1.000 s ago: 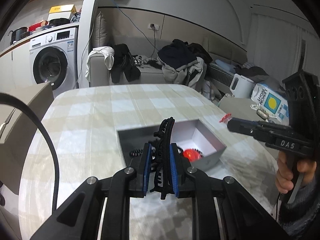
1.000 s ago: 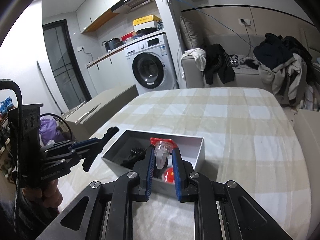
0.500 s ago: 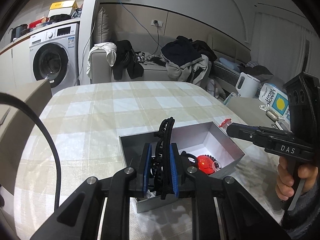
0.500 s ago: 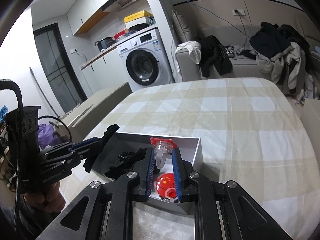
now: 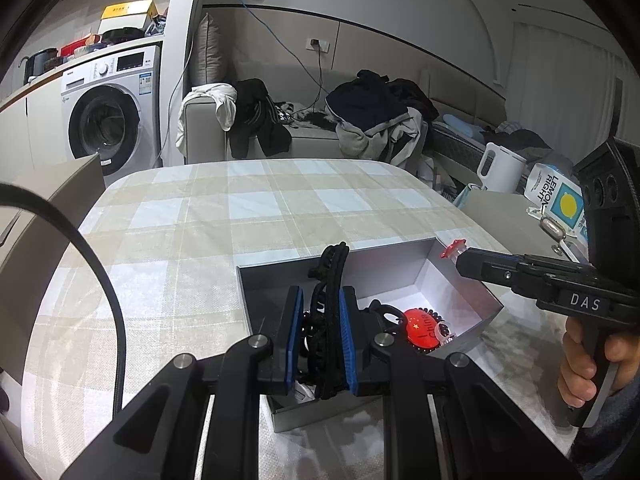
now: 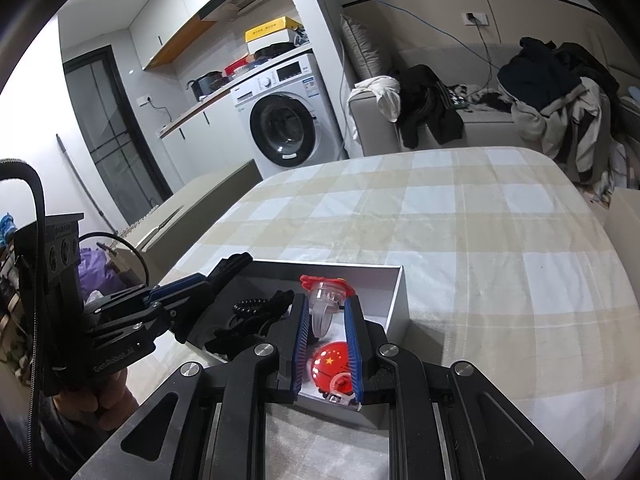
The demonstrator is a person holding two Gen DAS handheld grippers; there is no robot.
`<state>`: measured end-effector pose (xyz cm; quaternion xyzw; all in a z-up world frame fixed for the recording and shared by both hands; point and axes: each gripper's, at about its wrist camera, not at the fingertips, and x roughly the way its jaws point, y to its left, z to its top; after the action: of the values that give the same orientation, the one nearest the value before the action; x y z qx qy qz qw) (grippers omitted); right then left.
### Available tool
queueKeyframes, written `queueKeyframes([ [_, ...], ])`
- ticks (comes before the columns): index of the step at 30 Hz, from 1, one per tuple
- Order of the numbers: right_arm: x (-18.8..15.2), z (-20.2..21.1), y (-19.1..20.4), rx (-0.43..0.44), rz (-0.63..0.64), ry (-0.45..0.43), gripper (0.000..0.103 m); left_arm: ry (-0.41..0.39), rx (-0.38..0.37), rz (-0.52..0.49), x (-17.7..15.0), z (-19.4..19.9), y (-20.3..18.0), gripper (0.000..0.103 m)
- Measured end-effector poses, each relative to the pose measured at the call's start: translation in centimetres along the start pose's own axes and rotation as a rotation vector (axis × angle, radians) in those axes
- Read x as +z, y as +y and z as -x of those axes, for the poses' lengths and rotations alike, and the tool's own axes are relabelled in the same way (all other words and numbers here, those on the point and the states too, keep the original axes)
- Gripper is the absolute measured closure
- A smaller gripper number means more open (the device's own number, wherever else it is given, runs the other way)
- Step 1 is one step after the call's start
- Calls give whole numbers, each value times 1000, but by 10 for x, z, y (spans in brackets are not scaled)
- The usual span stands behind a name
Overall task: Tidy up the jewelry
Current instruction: 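Carry the black clip and clear ring into the grey box while opening both grippers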
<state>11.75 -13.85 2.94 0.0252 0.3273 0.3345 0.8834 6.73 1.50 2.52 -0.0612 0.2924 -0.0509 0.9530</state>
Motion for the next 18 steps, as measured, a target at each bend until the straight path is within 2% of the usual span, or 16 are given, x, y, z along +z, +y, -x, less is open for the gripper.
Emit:
queueKeyframes([
  [18, -3, -4, 1, -3, 3, 14, 84, -11, -22, -5, 1, 0, -7, 90],
])
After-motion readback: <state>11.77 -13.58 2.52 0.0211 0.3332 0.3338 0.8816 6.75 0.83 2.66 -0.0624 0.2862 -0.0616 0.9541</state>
